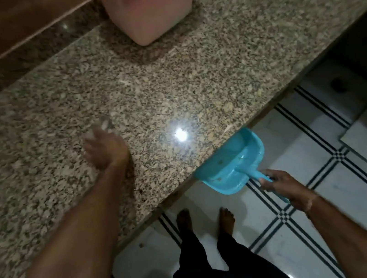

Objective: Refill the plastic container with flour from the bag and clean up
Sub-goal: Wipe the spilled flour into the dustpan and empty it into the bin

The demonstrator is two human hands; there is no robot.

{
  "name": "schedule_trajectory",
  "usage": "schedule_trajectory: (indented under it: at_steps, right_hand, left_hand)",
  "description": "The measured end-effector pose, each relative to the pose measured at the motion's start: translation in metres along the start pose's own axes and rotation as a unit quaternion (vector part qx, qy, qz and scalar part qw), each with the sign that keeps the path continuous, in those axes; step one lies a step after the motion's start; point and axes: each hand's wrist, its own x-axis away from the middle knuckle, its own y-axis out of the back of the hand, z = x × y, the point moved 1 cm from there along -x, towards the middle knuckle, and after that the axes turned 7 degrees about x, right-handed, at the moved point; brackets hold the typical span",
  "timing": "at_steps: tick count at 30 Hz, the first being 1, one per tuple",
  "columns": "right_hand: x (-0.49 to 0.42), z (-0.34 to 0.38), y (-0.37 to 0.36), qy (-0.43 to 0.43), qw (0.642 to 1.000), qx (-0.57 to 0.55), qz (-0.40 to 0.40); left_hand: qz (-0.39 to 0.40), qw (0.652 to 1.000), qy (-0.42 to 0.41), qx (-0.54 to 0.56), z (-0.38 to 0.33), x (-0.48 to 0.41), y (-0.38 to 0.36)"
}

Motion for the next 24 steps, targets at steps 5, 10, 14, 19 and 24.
schedule_trajectory:
  at_steps: [5, 10, 14, 19, 24]
  right_hand:
    - [0.01, 0.006, -0.012, -0.026, 0.999, -0.014, -0.019]
    - [0.018, 0.004, -0.026, -0.037, 0.998, -0.032, -0.05]
    - [0.02, 0.001, -0.036, -0.053, 0.995, -0.052, -0.065]
    - [0.015, 0.005, -0.038, -0.055, 0.994, -0.065, -0.067]
    - [0.014, -0.004, -0.03, -0.052, 0.991, -0.083, -0.086]
  left_hand:
    - [0.13, 0.901, -0.413, 0.014, -0.044, 0.064, -0.024]
    - [0.01, 0.989, -0.147, 0.034, -0.038, -0.015, -0.006]
    - [-0.01, 0.999, -0.03, 0.029, -0.058, -0.051, -0.01]
    - [0.136, 0.884, -0.446, 0.035, -0.105, 0.01, -0.043]
    - [-0.003, 0.982, -0.183, 0.047, -0.12, -0.069, -0.041]
